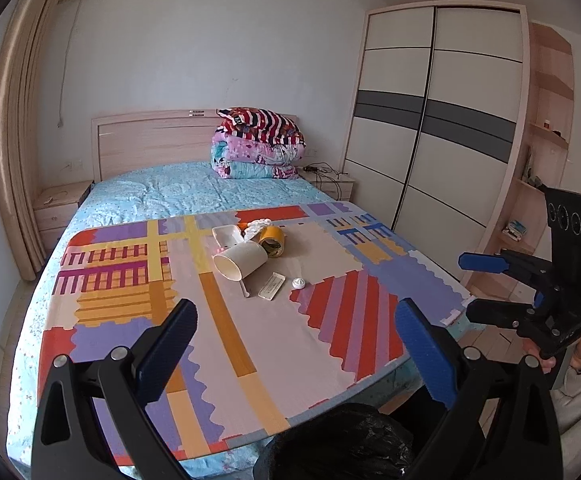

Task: Collect trash
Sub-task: 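Grasp the white paper cup with the left tool while the right tool grasps the white cap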

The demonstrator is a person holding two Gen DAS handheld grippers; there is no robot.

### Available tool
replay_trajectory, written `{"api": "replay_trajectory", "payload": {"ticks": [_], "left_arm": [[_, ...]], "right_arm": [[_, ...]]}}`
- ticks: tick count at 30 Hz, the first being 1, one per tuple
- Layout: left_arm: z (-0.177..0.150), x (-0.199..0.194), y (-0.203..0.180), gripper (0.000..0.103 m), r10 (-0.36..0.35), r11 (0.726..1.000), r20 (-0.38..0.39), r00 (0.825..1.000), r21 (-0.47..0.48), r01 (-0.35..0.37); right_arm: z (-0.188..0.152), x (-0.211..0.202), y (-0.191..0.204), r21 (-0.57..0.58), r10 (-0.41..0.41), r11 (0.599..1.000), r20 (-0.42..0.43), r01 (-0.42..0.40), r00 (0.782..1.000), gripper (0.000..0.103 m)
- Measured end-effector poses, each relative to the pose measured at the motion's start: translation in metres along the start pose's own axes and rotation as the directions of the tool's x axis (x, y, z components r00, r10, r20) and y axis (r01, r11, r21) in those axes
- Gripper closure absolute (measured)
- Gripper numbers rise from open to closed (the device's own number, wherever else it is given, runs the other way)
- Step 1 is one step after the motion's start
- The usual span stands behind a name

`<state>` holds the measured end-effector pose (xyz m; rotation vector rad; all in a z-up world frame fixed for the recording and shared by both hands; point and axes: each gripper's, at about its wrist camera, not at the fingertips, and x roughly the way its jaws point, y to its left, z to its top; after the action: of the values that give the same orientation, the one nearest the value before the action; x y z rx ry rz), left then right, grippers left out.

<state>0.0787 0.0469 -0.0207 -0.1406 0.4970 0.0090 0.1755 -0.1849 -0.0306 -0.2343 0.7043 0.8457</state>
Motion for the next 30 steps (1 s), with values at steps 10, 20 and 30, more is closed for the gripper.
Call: {"api": "replay_trajectory", "payload": {"ticks": [10,20,30], "left_arm": [[0.015,0.081,0.04,0.008,0.0,0.999,-0.091,0.996,-0.037,-0.003],[0.012,0.174,0.086,0.008,-0.041,0.99,-0.2,0.979,-0.141,0.012],[0.015,0.228,0.125,0.018,-0.068,0.95,-0.231,0.971,-0.312,-0.008]], "right_arm": [[0.012,0.067,-0.026,0.007,-0.003,1.0,-0.043,0.003,0.999,0.004],[0.015,0.135,-0.056,0.072,-0.018,0.997,-0.113,0.026,0.993,0.011],[0.014,0.19,-0.07,0.085,-0.055,0.994,-0.191,0.072,0.98,0.033]]}}
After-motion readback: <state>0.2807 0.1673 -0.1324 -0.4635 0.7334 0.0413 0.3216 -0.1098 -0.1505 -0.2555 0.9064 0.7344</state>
